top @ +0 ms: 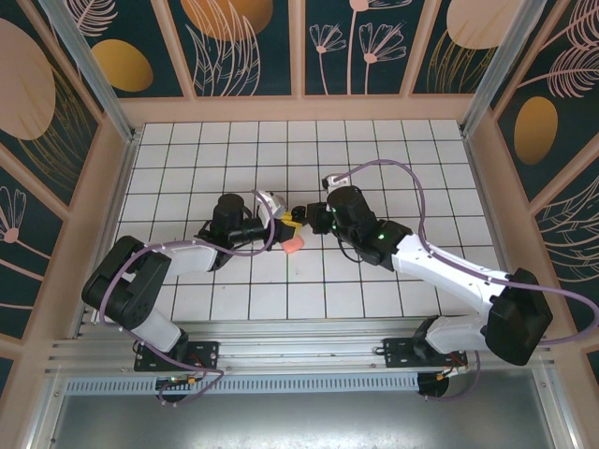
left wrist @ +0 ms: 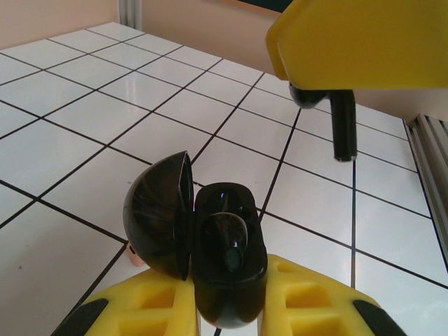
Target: Insert wireless bluetooth earbuds into charging case
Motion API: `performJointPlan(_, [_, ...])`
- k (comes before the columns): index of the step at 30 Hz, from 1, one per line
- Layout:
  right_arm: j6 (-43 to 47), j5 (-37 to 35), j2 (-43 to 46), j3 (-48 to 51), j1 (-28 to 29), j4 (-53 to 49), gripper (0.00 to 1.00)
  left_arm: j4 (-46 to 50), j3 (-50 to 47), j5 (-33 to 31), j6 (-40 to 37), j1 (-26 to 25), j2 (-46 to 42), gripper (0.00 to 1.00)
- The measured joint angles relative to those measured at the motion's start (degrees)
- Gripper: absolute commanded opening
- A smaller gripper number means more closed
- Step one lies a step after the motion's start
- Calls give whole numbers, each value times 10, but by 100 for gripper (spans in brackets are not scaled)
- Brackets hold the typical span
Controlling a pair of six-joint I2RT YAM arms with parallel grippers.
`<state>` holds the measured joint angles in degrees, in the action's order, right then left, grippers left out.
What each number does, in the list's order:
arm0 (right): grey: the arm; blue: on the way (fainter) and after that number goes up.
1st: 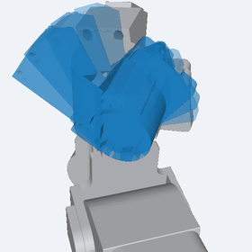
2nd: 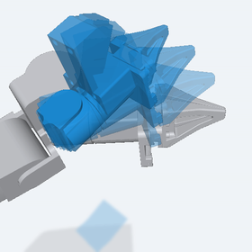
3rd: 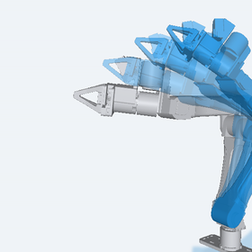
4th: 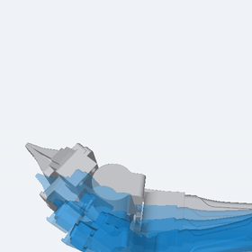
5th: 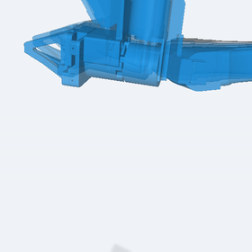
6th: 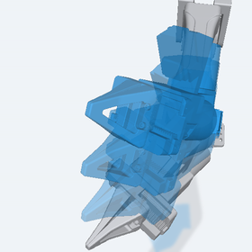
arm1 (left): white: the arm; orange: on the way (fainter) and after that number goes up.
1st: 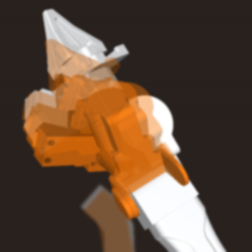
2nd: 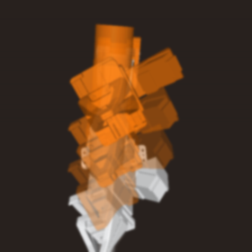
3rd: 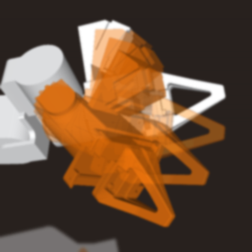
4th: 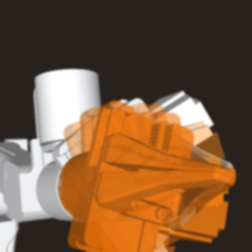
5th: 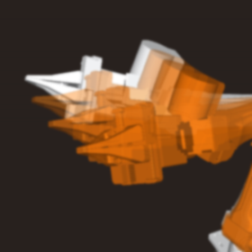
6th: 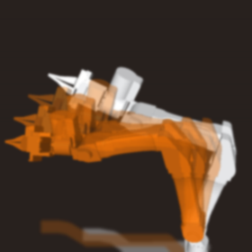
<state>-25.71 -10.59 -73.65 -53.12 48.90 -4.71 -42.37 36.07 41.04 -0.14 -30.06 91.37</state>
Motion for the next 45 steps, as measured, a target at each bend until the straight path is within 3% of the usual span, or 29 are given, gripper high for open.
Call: performJointPlan(45, [52,-121,-46,-4,40,58,19,-29,0,9,31,-7,-19,19])
